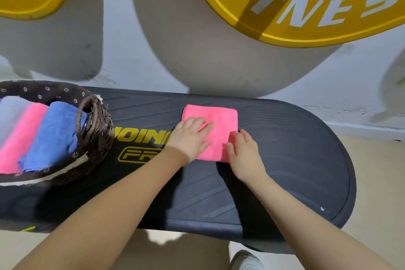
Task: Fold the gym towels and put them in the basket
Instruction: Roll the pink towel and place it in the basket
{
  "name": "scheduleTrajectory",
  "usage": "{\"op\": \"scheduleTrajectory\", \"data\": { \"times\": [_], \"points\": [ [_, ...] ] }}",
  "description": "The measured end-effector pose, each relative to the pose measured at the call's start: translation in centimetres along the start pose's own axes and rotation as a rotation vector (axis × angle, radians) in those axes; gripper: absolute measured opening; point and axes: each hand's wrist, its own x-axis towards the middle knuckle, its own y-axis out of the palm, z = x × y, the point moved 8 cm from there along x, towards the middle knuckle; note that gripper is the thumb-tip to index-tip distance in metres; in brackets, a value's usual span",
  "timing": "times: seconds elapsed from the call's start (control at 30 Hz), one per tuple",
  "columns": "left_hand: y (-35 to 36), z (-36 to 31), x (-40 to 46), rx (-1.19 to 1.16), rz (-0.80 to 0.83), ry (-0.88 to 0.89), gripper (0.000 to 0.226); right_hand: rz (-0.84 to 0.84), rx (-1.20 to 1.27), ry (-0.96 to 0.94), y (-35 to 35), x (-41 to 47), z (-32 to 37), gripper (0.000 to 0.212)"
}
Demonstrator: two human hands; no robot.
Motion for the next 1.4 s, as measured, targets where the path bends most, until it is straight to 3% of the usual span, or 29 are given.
{"op": "scheduleTrajectory", "data": {
  "times": [0.03,0.17,0.27,0.33,0.43,0.53,0.6,0.7,0.77,0.9,0.97,1.0,1.07,1.13,1.2,1.3,1.4],
  "points": [
    [0.0,-0.2,0.0,-0.025,-0.018,-0.013,0.049,-0.042,0.049,0.03,-0.6,0.4,0.0,0.036],
    [2.3,0.9,0.0,-0.196,0.208,-0.146,0.047,-0.051,0.269,0.211,-1.0,1.6,-0.9,0.034],
    [2.6,1.8,0.6,-0.37,0.227,-0.151,0.045,0.055,0.681,0.347,0.0,2.1,-1.5,0.018],
    [2.9,2.4,0.5,-0.494,0.24,-0.182,0.044,0.118,0.854,0.331,0.0,2.2,-0.4,0.009],
    [2.3,3.4,0.3,-0.706,0.17,-0.231,0.036,0.106,0.804,0.196,-0.6,2.8,1.8,0.018],
    [1.4,4.0,-0.4,-1.232,0.136,-0.379,0.024,0.164,0.837,0.12,-0.1,2.9,4.6,0.027],
    [1.6,4.2,-0.9,-1.544,0.15,-0.493,0.03,0.219,0.734,0.06,0.9,3.1,6.5,0.041],
    [2.9,5.3,-1.7,-1.704,0.183,-0.595,0.049,0.321,0.558,0.015,2.9,2.8,8.5,0.068],
    [3.0,5.7,-1.9,-1.567,0.163,-0.551,0.04,0.363,0.519,0.001,3.9,2.7,9.1,0.066],
    [2.5,7.6,-2.3,-1.33,-0.201,-0.558,0.056,0.359,0.456,-0.048,4.0,2.9,9.6,0.038],
    [1.9,7.8,-2.6,-1.07,-0.313,-0.481,0.054,0.211,0.239,-0.134,3.0,2.8,9.7,0.018],
    [1.7,7.7,-2.7,-0.925,-0.317,-0.443,0.049,0.105,0.158,-0.183,2.4,2.6,9.5,0.019],
    [1.4,7.9,-2.7,-0.648,-0.303,-0.395,0.041,0.013,0.212,-0.194,1.7,2.0,8.9,0.033],
    [1.1,7.7,-2.5,-0.456,-0.282,-0.339,0.047,0.041,0.266,-0.204,2.5,1.9,8.4,0.045],
    [1.4,7.4,-1.9,-0.328,-0.195,-0.28,0.06,0.096,0.166,-0.235,3.7,1.9,8.2,0.053],
    [3.2,7.8,-1.1,-0.316,0.069,-0.303,0.069,0.109,0.03,-0.237,4.6,2.8,8.1,0.06],
    [3.9,7.8,-0.7,-0.385,0.203,-0.249,0.078,0.103,-0.027,-0.141,4.9,4.8,7.7,0.061]
  ]
}}
